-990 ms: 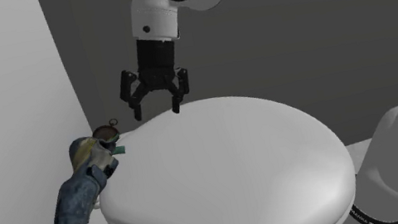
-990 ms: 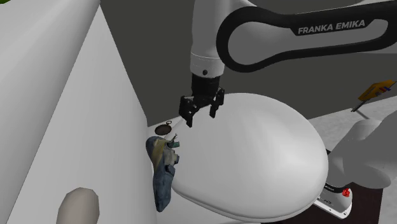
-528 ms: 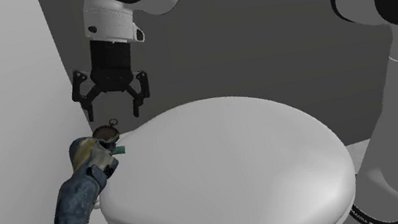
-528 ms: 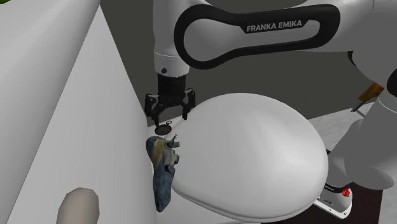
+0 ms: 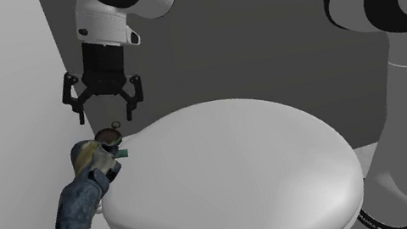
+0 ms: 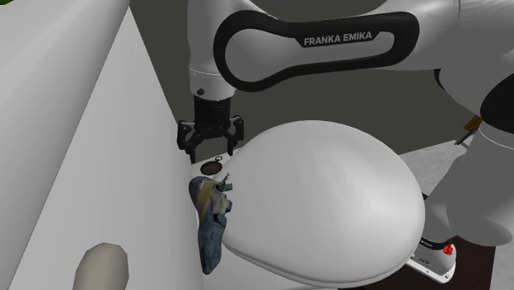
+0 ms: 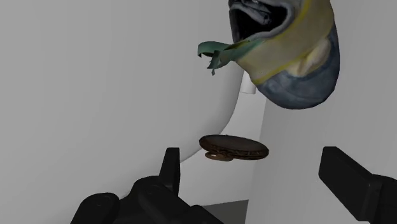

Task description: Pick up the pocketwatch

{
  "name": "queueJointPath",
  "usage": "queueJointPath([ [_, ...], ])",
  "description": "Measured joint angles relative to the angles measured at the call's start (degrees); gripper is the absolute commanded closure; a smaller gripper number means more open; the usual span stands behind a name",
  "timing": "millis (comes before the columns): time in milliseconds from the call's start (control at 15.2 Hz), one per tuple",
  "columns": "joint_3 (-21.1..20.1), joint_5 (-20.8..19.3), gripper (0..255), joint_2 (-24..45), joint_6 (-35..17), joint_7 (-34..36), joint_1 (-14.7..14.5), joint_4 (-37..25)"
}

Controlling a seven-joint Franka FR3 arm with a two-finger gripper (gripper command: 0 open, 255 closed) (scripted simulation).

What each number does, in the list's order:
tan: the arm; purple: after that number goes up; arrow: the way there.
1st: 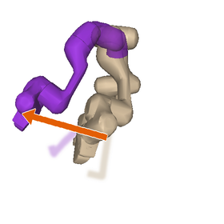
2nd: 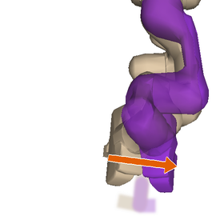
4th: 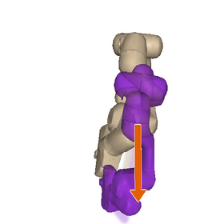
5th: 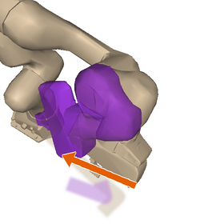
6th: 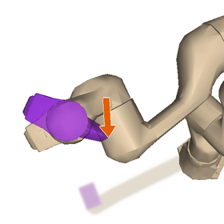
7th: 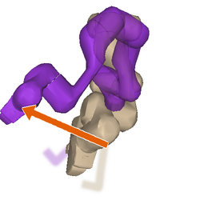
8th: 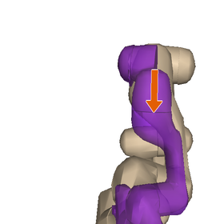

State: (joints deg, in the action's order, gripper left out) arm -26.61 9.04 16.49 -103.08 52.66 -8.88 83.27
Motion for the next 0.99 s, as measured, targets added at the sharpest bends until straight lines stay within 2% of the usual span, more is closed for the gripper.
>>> queueJointPath([
  [132, 0.19, 0.08, 0, -0.74, -1.50, -0.49, -0.05, 1.33],
  [198, 0.28, 0.13, 255, -1.14, -2.30, -0.55, -0.11, 1.98],
  [396, 0.46, -0.16, 255, 1.80, -4.08, -0.54, -0.30, 1.50],
  [858, 0.71, -0.04, 255, 1.76, -5.67, -0.67, 0.14, 2.14],
  [990, 0.35, 0.12, 255, 1.44, -3.98, -0.16, -0.24, 1.65],
])
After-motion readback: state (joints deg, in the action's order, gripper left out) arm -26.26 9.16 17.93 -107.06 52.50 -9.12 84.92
